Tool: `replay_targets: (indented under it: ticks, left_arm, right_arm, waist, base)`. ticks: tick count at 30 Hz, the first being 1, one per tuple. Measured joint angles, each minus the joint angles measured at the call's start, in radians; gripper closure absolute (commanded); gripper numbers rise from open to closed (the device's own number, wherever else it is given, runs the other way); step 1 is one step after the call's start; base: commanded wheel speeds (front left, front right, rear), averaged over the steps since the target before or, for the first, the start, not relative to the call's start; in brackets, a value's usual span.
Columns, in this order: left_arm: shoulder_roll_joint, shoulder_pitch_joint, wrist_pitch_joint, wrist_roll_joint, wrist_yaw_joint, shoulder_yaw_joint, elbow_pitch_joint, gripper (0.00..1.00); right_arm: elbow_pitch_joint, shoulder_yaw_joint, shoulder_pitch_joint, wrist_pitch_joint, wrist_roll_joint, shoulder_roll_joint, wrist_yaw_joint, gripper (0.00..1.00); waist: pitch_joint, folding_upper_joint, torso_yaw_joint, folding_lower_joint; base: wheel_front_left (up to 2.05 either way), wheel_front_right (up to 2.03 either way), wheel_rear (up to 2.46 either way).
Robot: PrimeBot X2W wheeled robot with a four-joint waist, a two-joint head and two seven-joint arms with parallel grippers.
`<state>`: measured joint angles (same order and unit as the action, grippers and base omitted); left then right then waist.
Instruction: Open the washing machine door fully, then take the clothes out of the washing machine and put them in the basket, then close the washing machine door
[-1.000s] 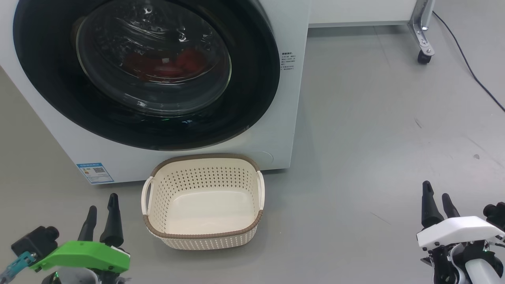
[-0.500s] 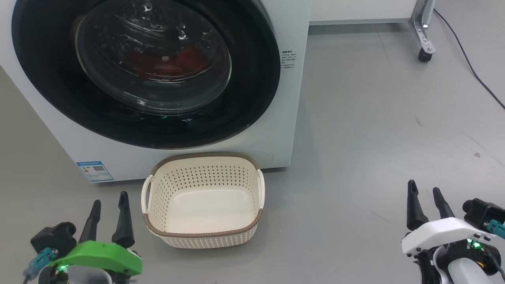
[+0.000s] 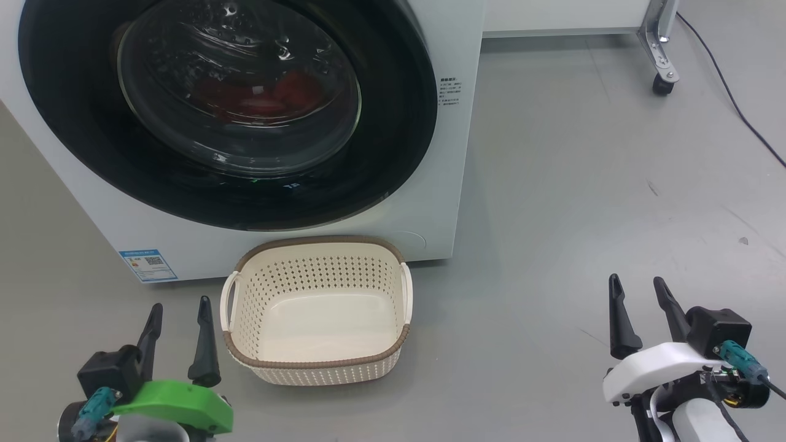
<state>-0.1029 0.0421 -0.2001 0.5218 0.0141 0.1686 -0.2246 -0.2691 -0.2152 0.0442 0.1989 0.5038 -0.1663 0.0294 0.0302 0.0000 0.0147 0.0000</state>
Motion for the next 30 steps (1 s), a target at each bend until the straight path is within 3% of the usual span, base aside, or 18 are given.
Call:
replay_targets:
  ticks: [14,30]
  left_arm:
    - [0.003,0.0,-0.051,-0.184,0.016,0.027,-0.007,0.0]
    - [0.018,0.0,-0.051,-0.191,0.017,0.007,-0.037,0.0]
  right_arm:
    - [0.014,-0.042,0.008,0.046,-0.179,-0.013,0.017,0.0]
    - [0.015,-0.015,0.009,0.046,-0.188,-0.006,0.019,0.0]
  waist:
    - [0.005,0.0,0.0,0.0]
    - [0.001,0.0,0.006,0.0]
  base:
    - [0.0,0.0,0.0]
    - [0.0,0.0,0.0]
